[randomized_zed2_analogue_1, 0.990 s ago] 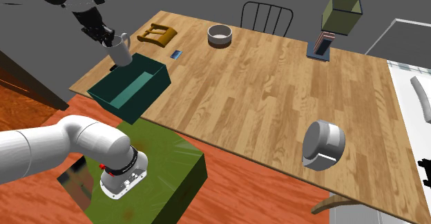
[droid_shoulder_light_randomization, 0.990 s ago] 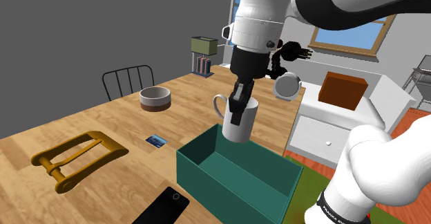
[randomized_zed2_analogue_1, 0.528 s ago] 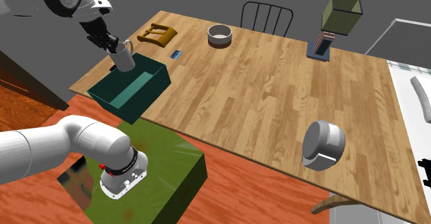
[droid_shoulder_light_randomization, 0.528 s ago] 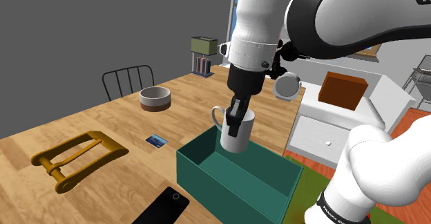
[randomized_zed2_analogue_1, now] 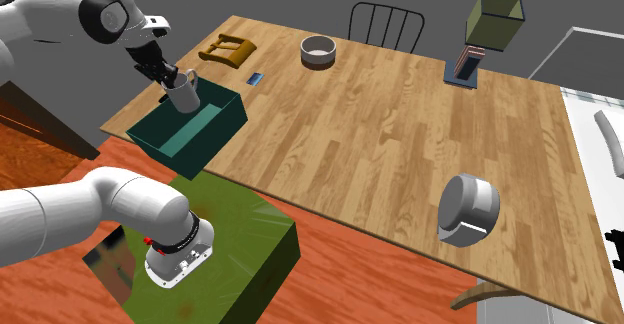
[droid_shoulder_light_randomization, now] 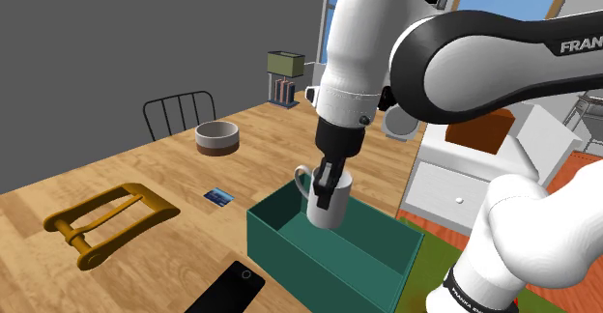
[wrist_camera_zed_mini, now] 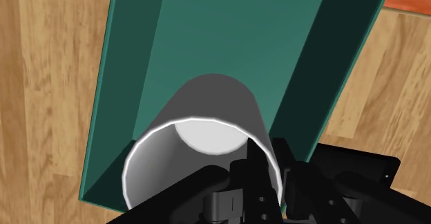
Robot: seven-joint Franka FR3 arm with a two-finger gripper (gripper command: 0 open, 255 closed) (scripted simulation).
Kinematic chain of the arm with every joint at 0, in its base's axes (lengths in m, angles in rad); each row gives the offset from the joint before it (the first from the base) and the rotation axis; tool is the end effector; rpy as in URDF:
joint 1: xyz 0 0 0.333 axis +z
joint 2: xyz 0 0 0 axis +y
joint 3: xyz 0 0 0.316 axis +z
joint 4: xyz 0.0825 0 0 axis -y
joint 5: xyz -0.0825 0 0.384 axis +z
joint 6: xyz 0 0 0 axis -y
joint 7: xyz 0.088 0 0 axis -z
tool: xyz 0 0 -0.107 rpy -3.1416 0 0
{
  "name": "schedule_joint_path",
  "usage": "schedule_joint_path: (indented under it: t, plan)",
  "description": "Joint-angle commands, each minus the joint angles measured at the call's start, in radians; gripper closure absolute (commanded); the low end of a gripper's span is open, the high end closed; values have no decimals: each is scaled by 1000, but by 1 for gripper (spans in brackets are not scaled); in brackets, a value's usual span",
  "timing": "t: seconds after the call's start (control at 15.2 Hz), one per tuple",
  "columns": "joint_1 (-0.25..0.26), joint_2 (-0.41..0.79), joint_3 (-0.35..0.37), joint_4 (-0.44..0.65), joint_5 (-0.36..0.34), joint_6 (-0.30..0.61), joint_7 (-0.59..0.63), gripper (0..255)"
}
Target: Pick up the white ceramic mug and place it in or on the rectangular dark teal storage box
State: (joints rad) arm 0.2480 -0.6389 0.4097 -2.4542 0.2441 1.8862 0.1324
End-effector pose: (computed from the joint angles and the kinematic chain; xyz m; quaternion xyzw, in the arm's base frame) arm 0.2792 0.2555 0.5002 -0.9815 -0.1903 -0.0191 0.0036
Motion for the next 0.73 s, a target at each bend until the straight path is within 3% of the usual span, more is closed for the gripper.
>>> schedule_joint_path:
  t: [0.0,0.4,0.46,0.66]
  plan:
    - [0,3,2,-6,1,10,0,255]
    - [0,3,2,-6,1,10,0,255]
    - [0,3,2,-6,1,10,0,0]
    - [0,3,2,-6,1,10,0,0]
